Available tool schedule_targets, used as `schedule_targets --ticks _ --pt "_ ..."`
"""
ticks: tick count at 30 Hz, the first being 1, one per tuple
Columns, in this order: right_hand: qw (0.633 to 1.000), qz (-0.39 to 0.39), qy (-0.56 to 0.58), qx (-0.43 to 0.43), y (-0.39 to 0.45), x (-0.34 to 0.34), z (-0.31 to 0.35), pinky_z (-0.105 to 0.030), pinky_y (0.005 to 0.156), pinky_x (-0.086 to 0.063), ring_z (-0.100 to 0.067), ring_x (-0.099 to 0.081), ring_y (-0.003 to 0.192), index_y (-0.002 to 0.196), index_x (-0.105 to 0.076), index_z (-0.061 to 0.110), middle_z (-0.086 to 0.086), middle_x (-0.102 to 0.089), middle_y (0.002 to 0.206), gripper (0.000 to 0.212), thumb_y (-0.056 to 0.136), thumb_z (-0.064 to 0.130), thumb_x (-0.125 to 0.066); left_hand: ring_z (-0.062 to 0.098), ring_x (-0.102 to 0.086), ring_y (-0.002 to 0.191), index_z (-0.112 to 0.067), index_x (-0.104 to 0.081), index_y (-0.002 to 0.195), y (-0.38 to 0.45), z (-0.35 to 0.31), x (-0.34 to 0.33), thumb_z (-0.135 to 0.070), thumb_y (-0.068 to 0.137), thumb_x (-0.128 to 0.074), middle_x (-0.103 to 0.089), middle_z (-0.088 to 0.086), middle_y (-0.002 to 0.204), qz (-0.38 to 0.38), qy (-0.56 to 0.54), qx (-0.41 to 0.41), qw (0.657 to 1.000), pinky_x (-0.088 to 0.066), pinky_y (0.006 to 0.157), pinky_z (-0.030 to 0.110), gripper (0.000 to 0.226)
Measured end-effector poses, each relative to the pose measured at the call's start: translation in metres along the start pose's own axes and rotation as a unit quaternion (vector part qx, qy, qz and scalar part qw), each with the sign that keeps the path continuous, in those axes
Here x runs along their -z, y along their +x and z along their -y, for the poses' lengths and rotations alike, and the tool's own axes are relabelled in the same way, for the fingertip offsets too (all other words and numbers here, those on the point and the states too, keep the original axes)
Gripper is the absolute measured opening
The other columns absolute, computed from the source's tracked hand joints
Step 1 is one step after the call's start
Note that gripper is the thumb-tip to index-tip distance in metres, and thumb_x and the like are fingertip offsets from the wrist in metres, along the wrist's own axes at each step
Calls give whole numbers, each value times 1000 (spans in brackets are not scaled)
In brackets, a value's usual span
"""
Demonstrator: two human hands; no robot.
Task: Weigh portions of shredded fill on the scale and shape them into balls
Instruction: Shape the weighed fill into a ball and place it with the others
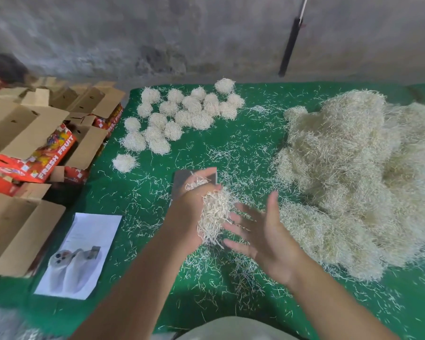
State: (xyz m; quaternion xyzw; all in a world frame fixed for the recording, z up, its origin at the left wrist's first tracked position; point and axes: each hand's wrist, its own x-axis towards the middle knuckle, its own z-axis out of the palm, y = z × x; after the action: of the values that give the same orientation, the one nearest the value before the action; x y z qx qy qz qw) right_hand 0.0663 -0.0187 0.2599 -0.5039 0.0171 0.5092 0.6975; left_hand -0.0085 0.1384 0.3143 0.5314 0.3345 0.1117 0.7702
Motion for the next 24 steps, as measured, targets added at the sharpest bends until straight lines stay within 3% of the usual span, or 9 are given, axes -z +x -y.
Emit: schedule_targets --ticks 3,8,12,13,15,17,20,22,24 --pt "992 -41 116 -2 6 16 12 -54 101 -58 -27 -73 119 146 -55 26 -10 -74 130 94 82 93 -38 34 -65 91 -25 -76 115 -2 0 -3 -7 97 -56 -69 18 123 -20 10 -75 997 -55 75 45 32" --pt "997 8 74 -27 4 -11 19 -61 105 -54 -31 -76 108 142 -63 19 -10 -78 117 87 89 87 -50 37 -67 82 -18 -75 117 -9 2 -11 -15 89 -57 -68 21 120 -13 -18 -149 989 -59 65 49 33" --pt "986 62 140 -59 -5 -34 12 -60 124 -34 -41 -56 140 147 -63 12 -23 -58 151 90 95 83 -44 23 -72 103 -38 -73 116 -15 13 -24 -9 85 -55 -72 -11 117 -20 112 -190 975 -62 74 44 46" --pt "984 59 160 -45 -7 -37 13 -57 122 -39 -39 -57 139 144 -66 12 -22 -59 150 86 97 80 -46 21 -66 119 -45 -68 122 -14 21 -27 -11 88 -55 -65 -22 126 -37 227 -205 951 -60 87 45 50" --pt "982 63 178 -20 -6 -43 15 -47 99 -61 -26 -72 121 121 -81 29 -6 -75 131 62 97 77 -51 14 -21 156 -51 -48 142 -12 43 -28 -29 94 -51 -30 -25 159 -66 453 -210 864 -25 123 51 53" --pt "984 52 172 -14 -5 -46 14 -36 73 -65 -16 -79 102 98 -86 38 4 -82 109 42 96 70 -59 6 16 157 -48 -21 156 -14 55 -30 -42 91 -38 3 -25 168 -71 508 -175 840 5 127 52 67" --pt "992 3 128 3 0 -42 8 -37 82 -62 -21 -77 108 111 -84 22 -6 -79 119 38 98 53 -67 7 13 158 -54 -1 157 -14 61 -29 -41 84 -36 11 -29 167 16 465 -105 879 -2 128 46 82" --pt "992 -35 118 13 3 -38 9 -36 82 -61 -22 -77 94 95 -86 19 -5 -79 99 32 96 47 -69 8 -19 153 -61 -17 154 -14 55 -25 -49 81 -56 -17 -24 168 90 270 22 958 -17 124 43 84" --pt "989 -51 134 23 9 -31 14 -36 67 -61 -24 -73 69 72 -83 19 -6 -74 76 37 97 41 -66 13 -50 136 -49 -45 148 -14 54 -17 -51 71 -76 -55 -11 150 105 48 121 986 -30 121 52 83"
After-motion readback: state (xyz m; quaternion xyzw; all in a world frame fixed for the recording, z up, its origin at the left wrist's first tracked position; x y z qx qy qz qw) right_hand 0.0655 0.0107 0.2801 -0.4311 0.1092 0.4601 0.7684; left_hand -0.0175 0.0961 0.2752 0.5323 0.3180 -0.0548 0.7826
